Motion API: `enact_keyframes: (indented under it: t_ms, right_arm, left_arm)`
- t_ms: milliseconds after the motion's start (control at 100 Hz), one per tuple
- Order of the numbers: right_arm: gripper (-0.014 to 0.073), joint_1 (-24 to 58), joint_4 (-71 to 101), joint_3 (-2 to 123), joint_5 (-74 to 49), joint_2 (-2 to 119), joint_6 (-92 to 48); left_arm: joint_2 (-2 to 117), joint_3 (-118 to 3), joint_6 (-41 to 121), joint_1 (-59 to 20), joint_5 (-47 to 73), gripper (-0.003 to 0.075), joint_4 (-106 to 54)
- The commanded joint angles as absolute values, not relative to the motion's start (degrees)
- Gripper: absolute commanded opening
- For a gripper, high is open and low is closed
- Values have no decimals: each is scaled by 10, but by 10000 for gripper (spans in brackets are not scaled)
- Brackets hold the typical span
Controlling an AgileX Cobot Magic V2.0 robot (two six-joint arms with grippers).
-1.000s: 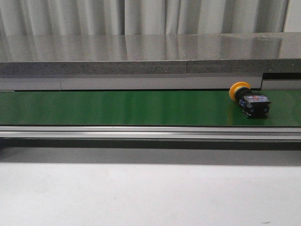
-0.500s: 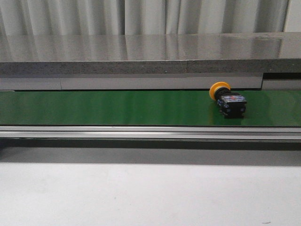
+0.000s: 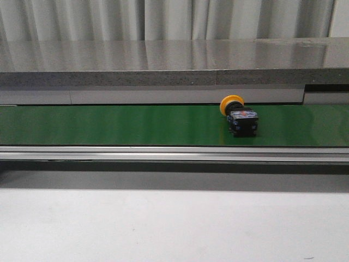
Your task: Move button from right to left
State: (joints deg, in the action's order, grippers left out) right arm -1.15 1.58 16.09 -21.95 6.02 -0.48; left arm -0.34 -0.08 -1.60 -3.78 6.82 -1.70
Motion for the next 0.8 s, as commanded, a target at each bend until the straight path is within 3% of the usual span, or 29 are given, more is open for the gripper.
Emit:
enact_keyframes:
  t_ms: [0,360,510,700,790]
  right_arm:
    - [-66,-11,11,175,-176,66,-5]
    - [-66,-11,11,175,-176,66,-5]
    - [-66,-11,11,175,-176,66,-5]
    - [-66,-11,11,175,-176,66,-5]
    - [-66,-11,11,175,-176,66,-5]
  left_arm:
    - [-21,25,-22,-37,10,-20,-33]
    - [6,-104,-22,-37,49,-20,-45]
    - [68,-191,-22,-38,141,-20,-44]
    - [159,-268,-18,-38,168,-16,-27]
    - [209,-304,-18,-38,200,20,-27]
